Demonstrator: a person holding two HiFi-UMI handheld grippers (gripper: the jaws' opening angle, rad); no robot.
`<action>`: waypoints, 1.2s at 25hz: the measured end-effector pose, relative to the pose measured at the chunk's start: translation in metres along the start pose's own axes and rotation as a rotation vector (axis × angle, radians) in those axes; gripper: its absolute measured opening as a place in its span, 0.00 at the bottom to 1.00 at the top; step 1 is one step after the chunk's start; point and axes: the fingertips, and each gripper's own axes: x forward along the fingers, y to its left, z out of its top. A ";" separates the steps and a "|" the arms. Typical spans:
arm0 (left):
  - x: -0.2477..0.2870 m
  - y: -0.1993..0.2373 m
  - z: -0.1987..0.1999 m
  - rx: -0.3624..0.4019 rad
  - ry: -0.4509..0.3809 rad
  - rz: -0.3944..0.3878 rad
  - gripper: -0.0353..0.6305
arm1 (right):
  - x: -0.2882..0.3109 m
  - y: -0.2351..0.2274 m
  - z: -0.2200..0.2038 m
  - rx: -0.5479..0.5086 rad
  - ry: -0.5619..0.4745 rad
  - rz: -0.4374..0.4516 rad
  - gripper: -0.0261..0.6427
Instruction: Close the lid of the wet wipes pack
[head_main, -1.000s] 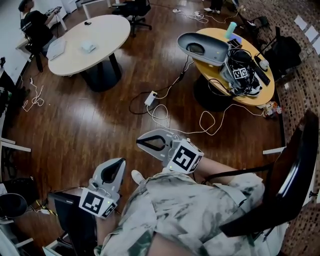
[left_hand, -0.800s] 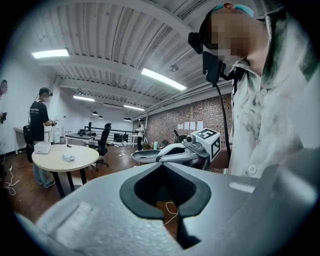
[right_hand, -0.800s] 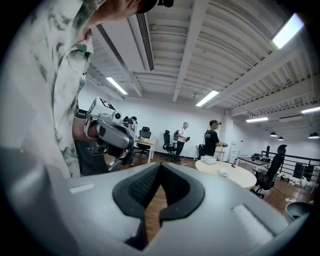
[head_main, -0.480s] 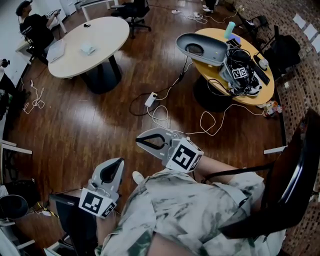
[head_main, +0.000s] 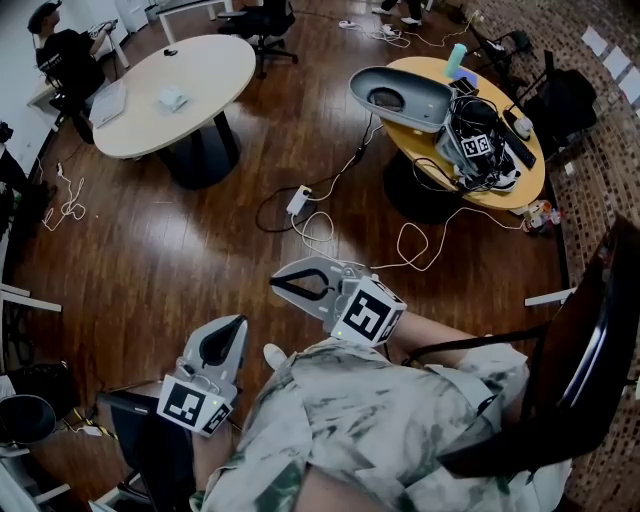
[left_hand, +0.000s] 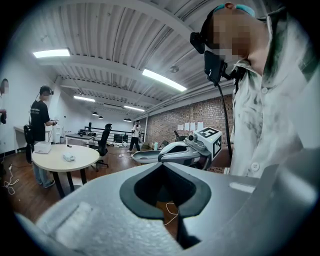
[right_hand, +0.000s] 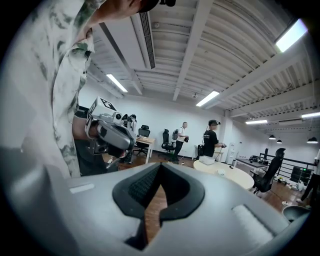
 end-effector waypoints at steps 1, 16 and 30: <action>0.000 0.001 0.000 -0.001 -0.001 -0.002 0.05 | 0.001 0.000 0.000 0.002 0.004 -0.001 0.05; -0.015 0.021 -0.002 -0.014 -0.002 -0.014 0.05 | 0.026 0.005 0.008 0.008 0.036 -0.004 0.05; -0.043 0.064 -0.010 -0.030 -0.007 -0.029 0.05 | 0.079 0.009 0.009 -0.002 0.041 -0.004 0.05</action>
